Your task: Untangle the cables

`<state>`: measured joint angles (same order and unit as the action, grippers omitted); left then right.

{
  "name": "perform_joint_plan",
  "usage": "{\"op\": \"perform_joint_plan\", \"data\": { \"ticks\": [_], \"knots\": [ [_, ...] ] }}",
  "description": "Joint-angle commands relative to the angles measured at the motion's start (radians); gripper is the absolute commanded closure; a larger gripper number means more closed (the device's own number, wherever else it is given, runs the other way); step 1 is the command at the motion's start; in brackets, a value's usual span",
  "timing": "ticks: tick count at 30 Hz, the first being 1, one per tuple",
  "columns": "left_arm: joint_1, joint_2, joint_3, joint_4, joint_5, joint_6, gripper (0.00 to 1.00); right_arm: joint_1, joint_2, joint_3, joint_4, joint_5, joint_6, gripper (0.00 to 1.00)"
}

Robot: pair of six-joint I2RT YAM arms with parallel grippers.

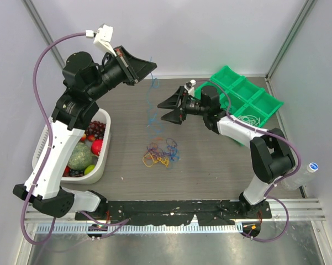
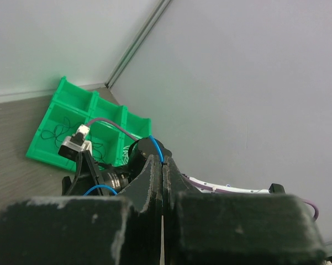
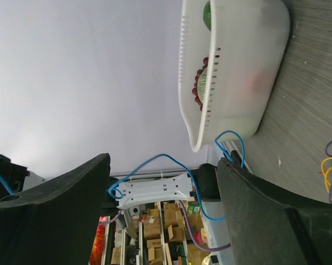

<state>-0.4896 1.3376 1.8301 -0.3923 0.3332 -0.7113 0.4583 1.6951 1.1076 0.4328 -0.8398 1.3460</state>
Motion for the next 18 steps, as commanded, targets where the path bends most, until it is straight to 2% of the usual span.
{"op": "perform_joint_plan", "data": {
  "ticks": [1, 7, 9, 10, 13, 18],
  "knots": [
    [0.002, -0.011, -0.012, 0.067, 0.015, -0.016, 1.00, 0.008, 0.000, 0.064, 0.162, -0.013, 0.125, 0.17],
    [0.000, -0.005, -0.019, 0.072, 0.013, -0.017, 1.00, 0.034, 0.023, 0.123, 0.196, -0.038, 0.185, 0.20],
    [0.002, -0.003, -0.017, 0.072, 0.013, -0.017, 1.00, 0.031, 0.014, 0.126, 0.167, -0.044, 0.150, 0.21],
    [0.002, 0.000, -0.017, 0.072, 0.015, -0.016, 1.00, 0.029, 0.003, 0.138, 0.074, -0.042, 0.118, 0.22],
    [0.002, -0.005, -0.022, 0.070, 0.013, -0.014, 1.00, 0.025, -0.031, 0.193, -0.194, 0.002, -0.117, 0.21],
    [0.002, -0.003, -0.023, 0.066, 0.013, -0.014, 1.00, 0.010, -0.066, 0.225, -0.373, 0.085, -0.253, 0.17]
  ]
}}
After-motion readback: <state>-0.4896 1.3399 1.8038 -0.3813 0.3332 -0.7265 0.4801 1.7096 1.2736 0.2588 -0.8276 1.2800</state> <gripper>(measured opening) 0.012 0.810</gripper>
